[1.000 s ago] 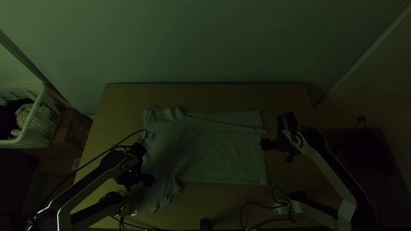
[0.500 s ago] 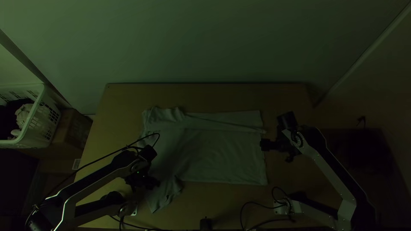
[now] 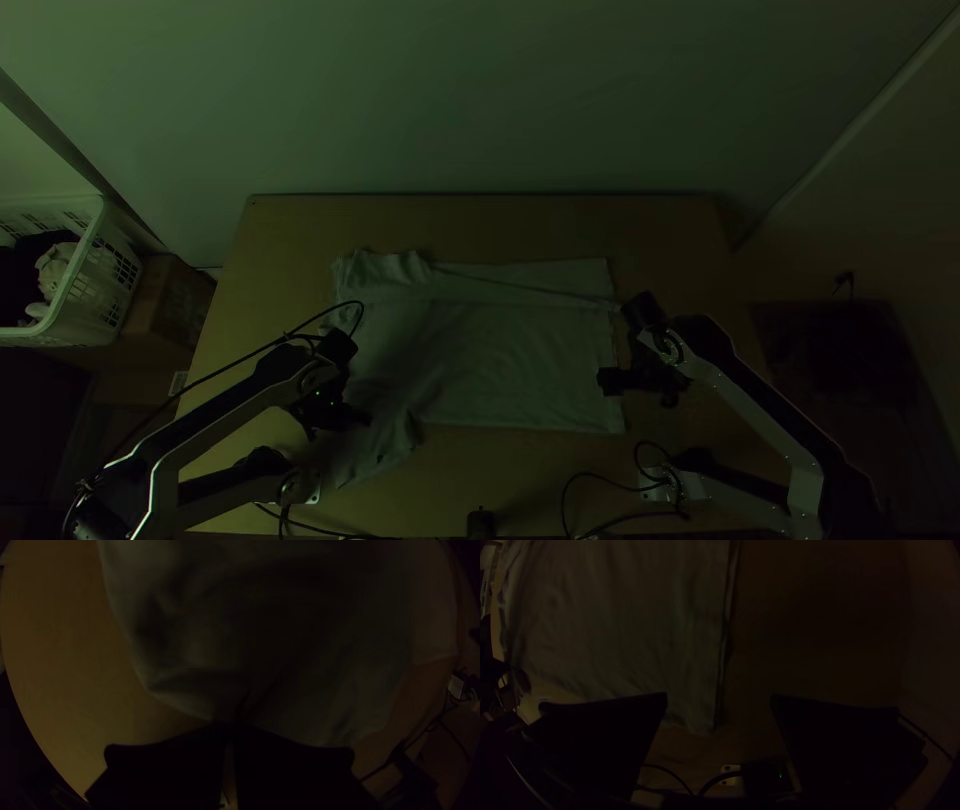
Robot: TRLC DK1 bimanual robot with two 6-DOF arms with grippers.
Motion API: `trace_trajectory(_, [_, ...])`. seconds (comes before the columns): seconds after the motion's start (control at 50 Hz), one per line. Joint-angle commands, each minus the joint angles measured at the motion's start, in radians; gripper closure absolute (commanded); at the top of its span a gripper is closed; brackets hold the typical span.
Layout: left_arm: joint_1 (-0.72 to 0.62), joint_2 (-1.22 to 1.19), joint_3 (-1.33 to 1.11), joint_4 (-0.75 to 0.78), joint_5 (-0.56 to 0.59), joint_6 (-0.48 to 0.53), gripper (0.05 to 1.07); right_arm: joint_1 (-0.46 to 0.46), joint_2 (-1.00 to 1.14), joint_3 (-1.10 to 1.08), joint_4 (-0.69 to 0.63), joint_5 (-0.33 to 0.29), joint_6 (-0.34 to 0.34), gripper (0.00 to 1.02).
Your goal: Fold the t-shirt
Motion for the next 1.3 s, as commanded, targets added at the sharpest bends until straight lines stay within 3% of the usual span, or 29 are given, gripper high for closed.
trace_trajectory(0.0, [0.054, -0.011, 0.032, 0.009, -0.02, 0.042, 1.04, 0.034, 0.012, -0.043, -0.022, -0.017, -0.004, 0.1])
trace_trajectory(0.26, [0.155, -0.022, 0.108, -0.013, -0.02, 0.096, 1.04, 0.063, 0.085, -0.117, -0.051, -0.056, -0.03, 0.1])
trace_trajectory(0.36, [0.166, -0.022, 0.127, -0.022, -0.02, 0.096, 1.04, 0.067, 0.143, -0.143, -0.079, -0.111, -0.061, 0.1])
trace_trajectory(0.44, [0.173, -0.022, 0.137, -0.027, -0.02, 0.096, 1.04, 0.07, 0.171, -0.145, -0.073, -0.114, -0.068, 0.1])
trace_trajectory(0.58, [0.177, -0.024, 0.137, -0.028, -0.02, 0.096, 1.04, 0.07, 0.183, -0.151, -0.036, -0.123, -0.084, 0.24])
trace_trajectory(1.04, [0.172, -0.024, 0.139, -0.022, -0.012, 0.096, 1.04, 0.135, 0.269, -0.14, 0.024, -0.123, -0.07, 0.25])
trace_trajectory(1.1, [0.169, -0.027, 0.139, -0.019, -0.011, 0.098, 1.04, 0.15, 0.268, -0.14, 0.041, -0.122, -0.068, 0.38])
trace_trajectory(1.26, [0.152, -0.045, 0.142, -0.004, -0.011, 0.104, 1.04, 0.172, 0.176, -0.157, 0.171, -0.089, -0.056, 1.0])
trace_trajectory(1.28, [0.152, -0.045, 0.142, -0.004, -0.011, 0.104, 1.04, 0.17, 0.159, -0.158, 0.177, -0.091, -0.054, 0.99])
